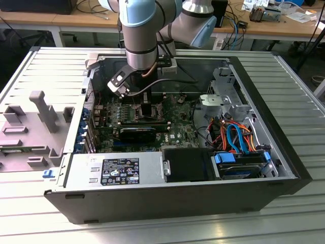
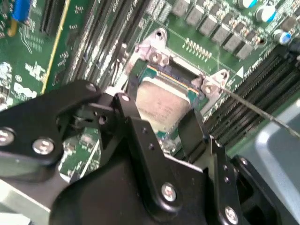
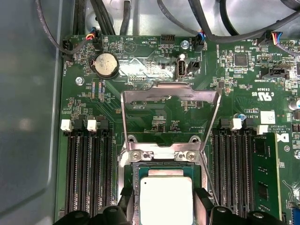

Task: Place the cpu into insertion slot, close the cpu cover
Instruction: 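Close the cpu cover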

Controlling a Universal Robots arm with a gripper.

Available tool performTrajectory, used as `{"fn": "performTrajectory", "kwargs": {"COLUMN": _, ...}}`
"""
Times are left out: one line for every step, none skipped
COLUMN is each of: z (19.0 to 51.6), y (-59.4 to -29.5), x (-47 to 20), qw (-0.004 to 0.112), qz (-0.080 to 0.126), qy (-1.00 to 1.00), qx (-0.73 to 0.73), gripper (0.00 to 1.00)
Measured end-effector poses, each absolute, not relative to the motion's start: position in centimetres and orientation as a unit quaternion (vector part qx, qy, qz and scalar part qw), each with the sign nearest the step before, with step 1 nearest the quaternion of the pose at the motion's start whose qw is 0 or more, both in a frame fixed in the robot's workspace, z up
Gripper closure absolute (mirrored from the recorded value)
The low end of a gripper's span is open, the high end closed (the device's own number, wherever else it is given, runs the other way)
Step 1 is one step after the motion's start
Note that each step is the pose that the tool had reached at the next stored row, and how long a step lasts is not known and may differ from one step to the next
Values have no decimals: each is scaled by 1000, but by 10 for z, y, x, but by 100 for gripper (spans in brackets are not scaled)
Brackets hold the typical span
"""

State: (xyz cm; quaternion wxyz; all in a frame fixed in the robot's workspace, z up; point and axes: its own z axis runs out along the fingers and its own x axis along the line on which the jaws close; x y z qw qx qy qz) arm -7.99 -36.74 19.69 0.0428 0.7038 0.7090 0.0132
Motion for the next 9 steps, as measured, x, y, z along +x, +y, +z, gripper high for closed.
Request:
{"fn": "performTrajectory", "kwargs": {"z": 197, "y": -367, "x": -80, "qw": 43, "qz": 13, "qy": 709, "qx": 704, "gripper": 38}}
{"fn": "performTrajectory", "kwargs": {"z": 197, "y": -367, "x": -80, "qw": 43, "qz": 13, "qy": 709, "qx": 704, "gripper": 38}}
{"fn": "performTrajectory", "kwargs": {"z": 197, "y": -367, "x": -80, "qw": 43, "qz": 13, "qy": 709, "qx": 704, "gripper": 38}}
{"fn": "performTrajectory", "kwargs": {"z": 197, "y": -367, "x": -79, "qw": 43, "qz": 13, "qy": 709, "qx": 704, "gripper": 38}}
{"fn": "performTrajectory", "kwargs": {"z": 197, "y": -367, "x": -79, "qw": 43, "qz": 13, "qy": 709, "qx": 704, "gripper": 38}}
{"fn": "performTrajectory", "kwargs": {"z": 197, "y": -367, "x": -79, "qw": 43, "qz": 13, "qy": 709, "qx": 704, "gripper": 38}}
{"fn": "performTrajectory", "kwargs": {"z": 197, "y": -367, "x": -78, "qw": 43, "qz": 13, "qy": 709, "qx": 704, "gripper": 38}}
{"fn": "performTrajectory", "kwargs": {"z": 197, "y": -366, "x": -78, "qw": 43, "qz": 13, "qy": 709, "qx": 704, "gripper": 38}}
{"fn": "performTrajectory", "kwargs": {"z": 197, "y": -366, "x": -78, "qw": 43, "qz": 13, "qy": 709, "qx": 704, "gripper": 38}}
